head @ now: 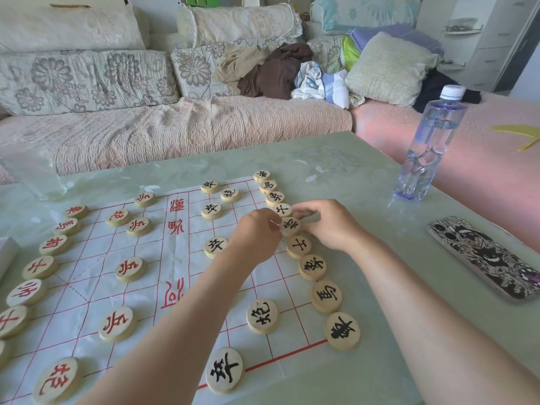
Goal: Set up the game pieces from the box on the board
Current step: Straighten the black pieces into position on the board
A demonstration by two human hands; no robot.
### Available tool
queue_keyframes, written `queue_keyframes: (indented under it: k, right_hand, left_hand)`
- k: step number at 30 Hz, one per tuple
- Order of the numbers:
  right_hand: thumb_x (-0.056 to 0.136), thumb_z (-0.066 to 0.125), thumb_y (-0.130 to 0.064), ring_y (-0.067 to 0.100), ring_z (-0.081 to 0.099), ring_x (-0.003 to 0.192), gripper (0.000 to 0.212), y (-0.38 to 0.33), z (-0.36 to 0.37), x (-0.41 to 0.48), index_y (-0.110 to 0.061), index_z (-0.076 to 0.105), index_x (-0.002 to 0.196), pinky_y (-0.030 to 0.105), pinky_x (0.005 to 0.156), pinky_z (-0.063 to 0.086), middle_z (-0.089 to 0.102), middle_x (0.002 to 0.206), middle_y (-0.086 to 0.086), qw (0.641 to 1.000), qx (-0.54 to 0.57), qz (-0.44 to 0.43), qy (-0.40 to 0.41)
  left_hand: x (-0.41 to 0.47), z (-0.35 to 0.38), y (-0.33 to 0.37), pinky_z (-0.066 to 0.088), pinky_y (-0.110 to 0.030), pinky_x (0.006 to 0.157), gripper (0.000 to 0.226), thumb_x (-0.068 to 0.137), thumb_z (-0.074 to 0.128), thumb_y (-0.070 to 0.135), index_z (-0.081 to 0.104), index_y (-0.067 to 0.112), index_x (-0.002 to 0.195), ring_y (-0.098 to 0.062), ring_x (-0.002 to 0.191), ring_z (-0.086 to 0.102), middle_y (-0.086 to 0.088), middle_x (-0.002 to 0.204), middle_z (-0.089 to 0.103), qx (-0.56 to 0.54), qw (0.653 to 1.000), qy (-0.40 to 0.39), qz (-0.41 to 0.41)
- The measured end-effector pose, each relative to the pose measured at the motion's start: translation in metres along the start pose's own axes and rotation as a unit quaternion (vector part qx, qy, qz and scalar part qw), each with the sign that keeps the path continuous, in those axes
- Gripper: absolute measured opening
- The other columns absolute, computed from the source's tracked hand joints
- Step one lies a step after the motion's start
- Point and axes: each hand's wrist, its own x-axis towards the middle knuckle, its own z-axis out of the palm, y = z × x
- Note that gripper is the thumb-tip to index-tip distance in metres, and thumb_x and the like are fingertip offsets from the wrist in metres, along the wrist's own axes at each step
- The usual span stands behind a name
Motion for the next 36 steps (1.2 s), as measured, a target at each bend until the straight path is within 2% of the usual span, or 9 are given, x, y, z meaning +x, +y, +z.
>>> queue_keyframes:
  k: [4, 11, 17, 21, 28, 30, 33, 35, 36]
  right_hand:
    - [0.080, 0.080, -0.027, 0.009, 0.064, 0.094, 0.037, -0.001, 0.001, -0.001, -0.036, 0.071, 0.115, 0.021, 0.074, 0.046, 0.068, 0.098, -0.015, 1.000, -0.002, 0.009, -0.007]
    - [0.083, 0.077, -0.021, 0.003, 0.063, 0.103, 0.036, 0.000, 0.003, 0.000, -0.032, 0.072, 0.117, 0.022, 0.091, 0.045, 0.070, 0.102, -0.019, 1.000, -0.002, 0.006, 0.002]
    - [0.080, 0.080, -0.022, 0.005, 0.063, 0.099, 0.038, -0.005, 0.001, -0.003, -0.032, 0.072, 0.115, 0.019, 0.080, 0.041, 0.069, 0.098, -0.019, 1.000, 0.006, 0.010, -0.006]
    - [0.081, 0.079, -0.019, 0.004, 0.062, 0.098, 0.038, -0.003, 0.000, -0.002, -0.030, 0.072, 0.117, 0.008, 0.076, 0.039, 0.067, 0.096, -0.021, 1.000, 0.001, 0.007, -0.010]
    - [0.082, 0.078, -0.017, 0.004, 0.064, 0.099, 0.036, -0.001, -0.001, 0.001, -0.032, 0.073, 0.114, 0.014, 0.080, 0.041, 0.068, 0.095, -0.021, 1.000, 0.009, 0.008, -0.014]
    - [0.085, 0.074, -0.017, 0.000, 0.063, 0.090, 0.032, -0.002, -0.002, 0.001, -0.032, 0.072, 0.114, 0.011, 0.073, 0.040, 0.067, 0.097, -0.020, 1.000, 0.011, 0.007, -0.014]
    - [0.093, 0.063, -0.016, -0.006, 0.052, 0.062, 0.031, -0.002, -0.005, 0.002, -0.033, 0.068, 0.118, 0.013, 0.057, 0.037, 0.067, 0.106, -0.016, 1.000, 0.005, 0.008, 0.005]
    - [0.095, 0.059, -0.015, -0.003, 0.054, 0.070, 0.032, -0.003, -0.005, 0.007, -0.031, 0.067, 0.122, 0.015, 0.058, 0.041, 0.066, 0.113, -0.014, 1.000, -0.012, 0.006, 0.023]
    - [0.096, 0.058, -0.014, 0.002, 0.060, 0.082, 0.033, -0.004, -0.004, 0.011, -0.029, 0.066, 0.124, 0.017, 0.066, 0.044, 0.066, 0.115, -0.014, 0.999, -0.020, 0.003, 0.028]
  left_hand:
    - [0.002, -0.002, 0.002, 0.056, -0.034, 0.078, 0.030, 0.086, 0.059, 0.012, 0.063, 0.021, 0.114, -0.018, 0.096, 0.062, 0.007, 0.105, 0.066, -0.008, 1.000, 0.004, -0.008]
    - [0.003, -0.001, 0.000, 0.056, -0.033, 0.075, 0.031, 0.085, 0.064, 0.014, 0.064, 0.020, 0.115, -0.018, 0.093, 0.062, 0.006, 0.103, 0.066, 0.010, 1.000, -0.010, -0.012]
    - [0.005, 0.001, 0.000, 0.057, -0.036, 0.078, 0.030, 0.084, 0.069, 0.019, 0.066, 0.021, 0.114, -0.020, 0.093, 0.064, 0.004, 0.106, 0.068, 0.000, 1.000, -0.009, -0.008]
    - [0.005, 0.003, 0.000, 0.055, -0.033, 0.079, 0.027, 0.082, 0.072, 0.019, 0.068, 0.019, 0.109, -0.018, 0.093, 0.064, 0.003, 0.103, 0.070, -0.007, 1.000, -0.001, 0.005]
    - [0.005, 0.005, -0.004, 0.051, -0.026, 0.070, 0.031, 0.080, 0.075, 0.023, 0.067, 0.022, 0.110, -0.015, 0.090, 0.063, 0.006, 0.101, 0.069, -0.021, 1.000, 0.004, 0.008]
    - [0.004, 0.003, -0.004, 0.052, -0.027, 0.069, 0.034, 0.080, 0.075, 0.023, 0.065, 0.022, 0.112, -0.016, 0.089, 0.062, 0.007, 0.101, 0.066, -0.022, 1.000, 0.001, 0.009]
    - [0.007, -0.003, -0.006, 0.050, -0.026, 0.070, 0.033, 0.082, 0.070, 0.019, 0.062, 0.021, 0.115, -0.015, 0.090, 0.059, 0.010, 0.098, 0.062, -0.012, 1.000, 0.016, 0.013]
    - [0.012, -0.008, -0.008, 0.047, -0.025, 0.073, 0.033, 0.085, 0.065, 0.016, 0.062, 0.019, 0.117, -0.014, 0.093, 0.059, 0.009, 0.098, 0.062, 0.000, 0.999, 0.033, 0.013]
    - [0.016, -0.010, -0.009, 0.046, -0.024, 0.073, 0.032, 0.086, 0.064, 0.016, 0.061, 0.018, 0.118, -0.014, 0.093, 0.058, 0.008, 0.101, 0.063, 0.008, 0.999, 0.036, 0.010]
